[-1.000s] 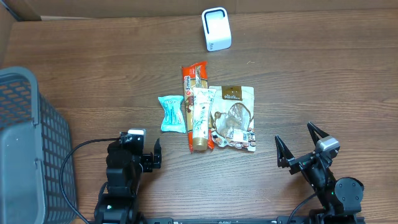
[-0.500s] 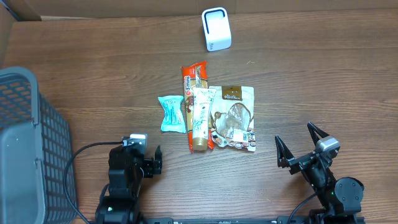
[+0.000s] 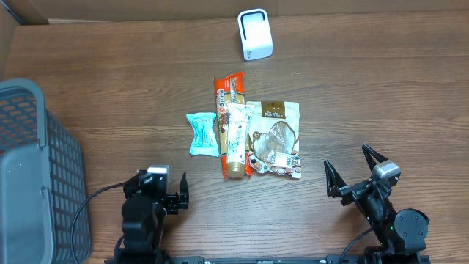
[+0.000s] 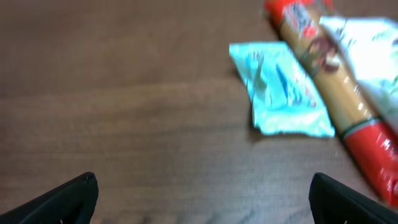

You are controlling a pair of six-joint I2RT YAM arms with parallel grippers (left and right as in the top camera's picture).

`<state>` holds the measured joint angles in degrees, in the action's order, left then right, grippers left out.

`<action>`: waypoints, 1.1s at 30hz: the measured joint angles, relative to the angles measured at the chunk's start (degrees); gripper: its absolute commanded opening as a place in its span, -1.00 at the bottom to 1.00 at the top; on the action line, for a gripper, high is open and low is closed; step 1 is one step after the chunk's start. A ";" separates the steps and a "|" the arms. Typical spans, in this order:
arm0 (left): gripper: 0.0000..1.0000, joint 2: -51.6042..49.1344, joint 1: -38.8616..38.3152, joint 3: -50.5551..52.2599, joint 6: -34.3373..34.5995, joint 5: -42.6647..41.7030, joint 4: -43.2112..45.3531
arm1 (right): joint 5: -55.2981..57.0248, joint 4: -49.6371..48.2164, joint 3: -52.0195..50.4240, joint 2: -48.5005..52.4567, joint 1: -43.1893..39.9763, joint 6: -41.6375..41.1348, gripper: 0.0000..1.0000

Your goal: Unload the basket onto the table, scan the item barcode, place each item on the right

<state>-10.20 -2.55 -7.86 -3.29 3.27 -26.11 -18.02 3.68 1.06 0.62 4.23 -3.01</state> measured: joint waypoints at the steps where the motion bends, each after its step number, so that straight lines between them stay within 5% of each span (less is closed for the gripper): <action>1: 1.00 1.25 0.00 0.00 0.00 0.00 -0.04 | 0.02 -0.04 0.00 0.00 0.00 -0.02 1.00; 33: 1.00 9.25 0.00 0.00 0.00 0.00 -0.02 | 0.02 0.00 0.00 0.00 0.00 0.00 1.00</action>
<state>-0.95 -2.55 -7.86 -3.29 3.27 -26.13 -18.00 3.68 1.06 0.62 4.23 -3.01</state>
